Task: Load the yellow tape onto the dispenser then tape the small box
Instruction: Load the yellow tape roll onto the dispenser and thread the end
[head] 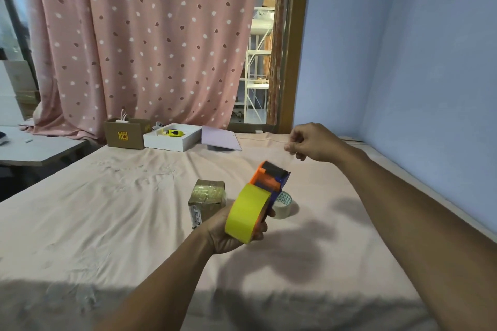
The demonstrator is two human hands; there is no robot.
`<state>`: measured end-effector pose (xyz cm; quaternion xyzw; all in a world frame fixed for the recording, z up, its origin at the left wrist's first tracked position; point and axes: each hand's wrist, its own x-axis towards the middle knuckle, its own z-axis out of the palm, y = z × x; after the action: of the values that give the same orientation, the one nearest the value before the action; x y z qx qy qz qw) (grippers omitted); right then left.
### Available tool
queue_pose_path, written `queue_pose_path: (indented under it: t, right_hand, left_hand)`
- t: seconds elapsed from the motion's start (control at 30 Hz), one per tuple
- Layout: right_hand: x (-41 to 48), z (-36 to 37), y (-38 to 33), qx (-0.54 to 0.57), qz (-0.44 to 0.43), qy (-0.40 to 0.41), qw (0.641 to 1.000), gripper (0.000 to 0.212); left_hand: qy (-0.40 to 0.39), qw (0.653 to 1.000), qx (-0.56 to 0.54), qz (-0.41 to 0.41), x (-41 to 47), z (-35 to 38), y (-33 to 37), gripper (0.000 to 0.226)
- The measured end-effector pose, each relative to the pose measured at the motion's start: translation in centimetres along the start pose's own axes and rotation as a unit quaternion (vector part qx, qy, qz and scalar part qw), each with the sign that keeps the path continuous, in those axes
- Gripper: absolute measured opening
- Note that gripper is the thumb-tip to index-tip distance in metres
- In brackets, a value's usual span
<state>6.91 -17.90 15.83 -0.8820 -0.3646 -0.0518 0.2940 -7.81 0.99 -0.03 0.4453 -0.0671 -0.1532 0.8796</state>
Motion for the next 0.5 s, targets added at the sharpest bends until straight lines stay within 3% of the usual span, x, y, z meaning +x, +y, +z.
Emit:
queue_pose_path:
  t: [0.1, 0.2, 0.3, 0.4, 0.5]
  right_hand:
    - [-0.1, 0.7, 0.6, 0.167, 0.037, -0.035, 0.985, 0.008]
    - [-0.8, 2.3, 1.6, 0.34, 0.106, -0.103, 0.929, 0.004]
    - [-2.2, 5.4, 2.8, 0.466, 0.143, -0.168, 0.857, 0.02]
    - [-3.8, 9.4, 4.1, 0.617, 0.14, -0.186, 0.751, 0.045]
    - [-5.0, 12.2, 4.4, 0.665, 0.136, -0.173, 0.714, 0.058]
  left_hand:
    - [-0.038, 0.999, -0.009, 0.014, 0.1, 1.0, 0.6, 0.039]
    - [-0.057, 0.998, -0.008, 0.029, 0.3, 1.8, 1.2, 0.046]
    - [-0.054, 0.997, -0.028, 0.043, 0.5, 2.6, 1.5, 0.051]
    - [-0.056, 0.997, -0.037, 0.044, 0.9, 3.1, 1.5, 0.048]
    - [-0.069, 0.997, -0.02, 0.029, 0.9, 3.1, 0.8, 0.04]
